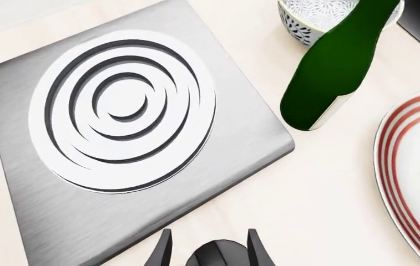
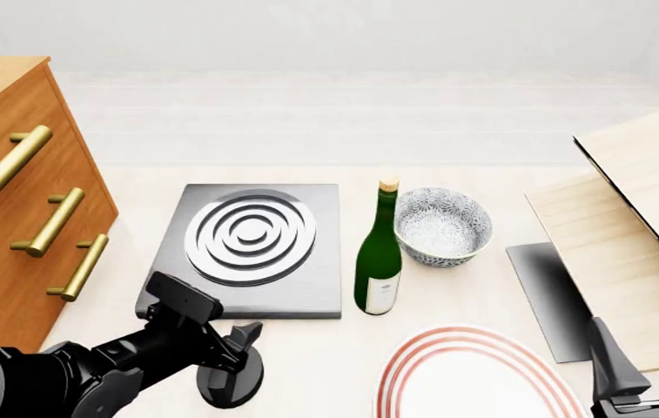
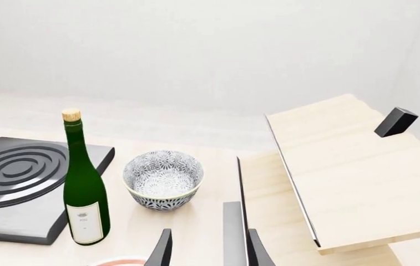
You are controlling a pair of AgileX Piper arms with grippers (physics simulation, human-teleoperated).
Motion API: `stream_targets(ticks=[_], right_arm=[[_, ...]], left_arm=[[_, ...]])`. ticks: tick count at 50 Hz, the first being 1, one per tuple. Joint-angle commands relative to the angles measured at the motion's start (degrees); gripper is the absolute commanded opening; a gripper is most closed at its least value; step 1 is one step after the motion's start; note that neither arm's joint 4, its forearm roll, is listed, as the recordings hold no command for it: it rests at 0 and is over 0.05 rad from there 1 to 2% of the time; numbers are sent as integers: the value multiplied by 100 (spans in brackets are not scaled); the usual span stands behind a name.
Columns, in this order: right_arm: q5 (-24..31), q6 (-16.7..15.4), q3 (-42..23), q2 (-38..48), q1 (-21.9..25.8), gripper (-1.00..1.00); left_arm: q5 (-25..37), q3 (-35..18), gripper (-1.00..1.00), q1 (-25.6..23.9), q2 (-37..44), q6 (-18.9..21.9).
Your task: Turn on the stove.
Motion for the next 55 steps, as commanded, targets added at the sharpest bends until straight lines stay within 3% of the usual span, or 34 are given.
stream_targets(ticks=[1,23,26,40,55], right_arm=[[-48,-8,5,66,15,100],[-146,-7,7,210,28,100],[-141,-15,7,208,38,100],[-84,-1,6,161,42,100],[-35,-10,4,115,41,100]], left_arm=[[-320,43,100,200,403,66],[-1015,277,100,586,1068,181],[-850,278,100,654,874,67],[-1028,421,100,908,933,275],[-1096,984,100,990,273,258]])
